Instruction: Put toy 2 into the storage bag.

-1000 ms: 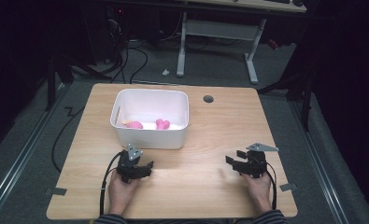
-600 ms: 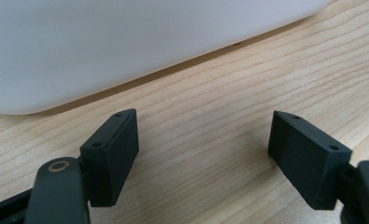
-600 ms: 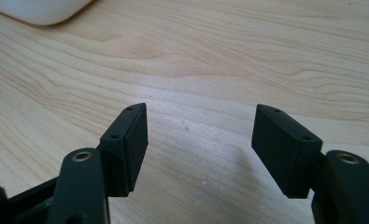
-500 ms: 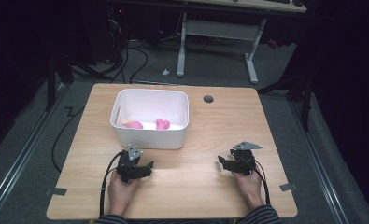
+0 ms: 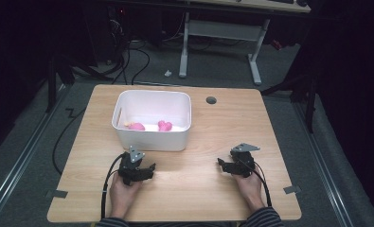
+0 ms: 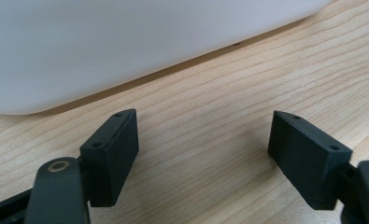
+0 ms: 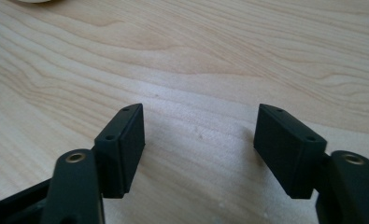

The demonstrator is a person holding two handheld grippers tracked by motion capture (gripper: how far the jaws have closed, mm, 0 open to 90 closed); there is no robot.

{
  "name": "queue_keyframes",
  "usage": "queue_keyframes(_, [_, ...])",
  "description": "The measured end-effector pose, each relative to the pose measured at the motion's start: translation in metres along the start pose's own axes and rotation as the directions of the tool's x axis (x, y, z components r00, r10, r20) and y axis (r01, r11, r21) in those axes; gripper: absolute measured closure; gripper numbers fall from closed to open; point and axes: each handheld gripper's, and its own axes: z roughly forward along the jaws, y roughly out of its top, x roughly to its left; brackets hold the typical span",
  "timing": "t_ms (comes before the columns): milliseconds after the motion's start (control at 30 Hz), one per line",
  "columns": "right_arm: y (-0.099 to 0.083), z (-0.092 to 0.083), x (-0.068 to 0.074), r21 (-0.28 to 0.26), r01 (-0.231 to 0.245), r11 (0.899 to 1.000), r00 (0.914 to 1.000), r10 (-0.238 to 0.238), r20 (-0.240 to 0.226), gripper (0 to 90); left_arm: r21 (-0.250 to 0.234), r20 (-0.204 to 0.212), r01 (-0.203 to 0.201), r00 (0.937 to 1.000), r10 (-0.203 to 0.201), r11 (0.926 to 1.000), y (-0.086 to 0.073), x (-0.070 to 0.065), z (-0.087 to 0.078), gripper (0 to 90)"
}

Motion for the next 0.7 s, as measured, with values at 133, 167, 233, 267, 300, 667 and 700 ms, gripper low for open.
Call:
queue_keyframes(133, [-0.0018, 0.0020, -0.0007, -0.017, 0.004, 1.000, 0.9998, -0.003, 0.022, 27.9, 0.001, 0.001, -0.002, 1.0000, 0.002, 1.0000, 0.0000, 0.0001, 0.0000, 24.6])
queue_keyframes(167, [-0.0017, 0.0022, -0.0010, -0.014, 0.000, 1.000, 0.9996, 0.000, 0.027, 26.9, 0.001, 0.001, -0.002, 1.0000, 0.002, 1.0000, 0.0000, 0.0001, 0.0000, 24.6])
queue_keyframes(233, [-0.0017, 0.0022, -0.0011, -0.014, 0.000, 1.000, 0.9996, 0.001, 0.028, 26.6, 0.001, 0.001, -0.002, 1.0000, 0.002, 1.0000, 0.0000, 0.0001, 0.0000, 24.7])
queue_keyframes(267, [-0.0016, 0.0023, -0.0011, -0.010, -0.011, 1.000, 0.9994, 0.011, 0.033, 24.8, 0.000, 0.001, -0.001, 1.0000, 0.001, 1.0000, -0.0001, 0.0001, 0.0000, 24.7])
queue_keyframes(300, [-0.0016, 0.0023, -0.0011, -0.010, -0.011, 1.000, 0.9994, 0.011, 0.033, 24.8, 0.001, 0.002, -0.001, 1.0000, 0.001, 1.0000, 0.0000, 0.0001, 0.0000, 24.7])
queue_keyframes(667, [-0.0049, -0.0008, 0.0012, -0.011, -0.033, 0.999, 0.9973, 0.034, 0.065, 23.8, 0.001, 0.003, -0.001, 1.0000, 0.001, 1.0000, -0.0003, 0.0001, -0.0003, 24.7])
queue_keyframes(700, [-0.0053, -0.0012, 0.0018, -0.011, -0.037, 0.999, 0.9970, 0.037, 0.068, 23.8, 0.000, 0.003, 0.000, 1.0000, 0.000, 1.0000, -0.0003, 0.0001, -0.0003, 24.9])
